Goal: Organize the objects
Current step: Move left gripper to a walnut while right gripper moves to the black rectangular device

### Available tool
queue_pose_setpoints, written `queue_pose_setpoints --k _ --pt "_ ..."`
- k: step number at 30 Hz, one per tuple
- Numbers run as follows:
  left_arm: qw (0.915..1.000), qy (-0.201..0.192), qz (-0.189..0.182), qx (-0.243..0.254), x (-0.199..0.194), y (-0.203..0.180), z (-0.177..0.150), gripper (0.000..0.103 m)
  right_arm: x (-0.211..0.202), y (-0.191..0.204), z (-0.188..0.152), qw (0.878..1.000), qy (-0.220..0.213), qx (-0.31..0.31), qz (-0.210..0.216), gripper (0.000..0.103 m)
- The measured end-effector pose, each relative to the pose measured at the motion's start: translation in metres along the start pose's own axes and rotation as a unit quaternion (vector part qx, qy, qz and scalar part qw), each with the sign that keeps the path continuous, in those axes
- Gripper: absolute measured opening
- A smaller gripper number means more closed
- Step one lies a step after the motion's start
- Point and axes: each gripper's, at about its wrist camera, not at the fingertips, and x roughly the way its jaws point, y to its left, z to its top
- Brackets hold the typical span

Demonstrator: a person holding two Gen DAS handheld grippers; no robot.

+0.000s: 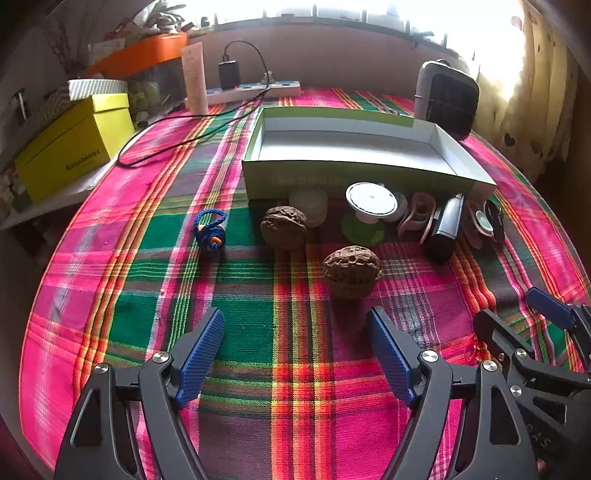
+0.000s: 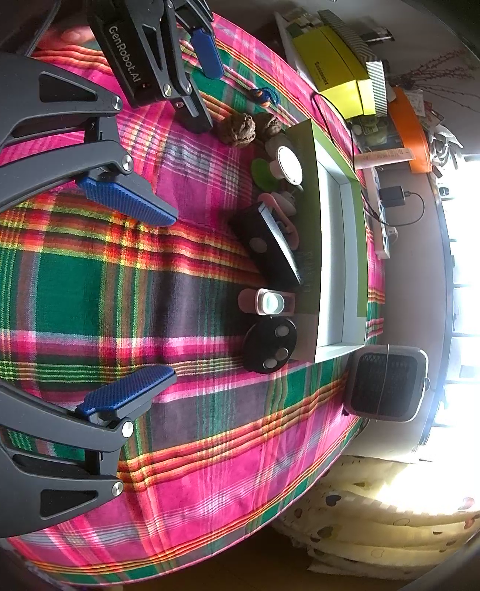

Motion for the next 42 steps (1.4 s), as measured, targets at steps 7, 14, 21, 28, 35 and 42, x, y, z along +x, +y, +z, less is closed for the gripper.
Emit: queue_pose_setpoints --k 7,14,21,28,35,42 --pt "0.9999 0.006 -0.007 0.009 0.002 0.001 0.002 0.078 0.003 -0.001 0.004 1.0 0.005 -0.009 0.01 0.078" --pt "0.9995 0.008 -0.019 0.022 0.002 0.002 0.004 0.078 0.008 -0.008 0.008 0.999 0.013 -0.023 0.022 0.078" --pt "0.9986 0.008 -0.049 0.018 0.001 0.007 0.009 0.078 0.011 -0.014 0.012 0.999 0.015 -0.023 0.022 0.078" --pt "0.9984 0.009 -0.053 0.017 0.001 0.007 0.01 0.078 0.012 -0.018 0.015 0.999 0.019 -0.019 0.026 0.078" --pt "0.9981 0.009 -0.057 0.02 0.003 0.001 0.016 0.075 0.015 -0.037 0.025 1.0 0.019 0.002 0.018 0.078" --pt "0.9982 0.006 -0.05 0.033 0.007 -0.006 0.021 0.067 0.02 -0.042 0.034 1.0 0.018 -0.006 0.01 0.077"
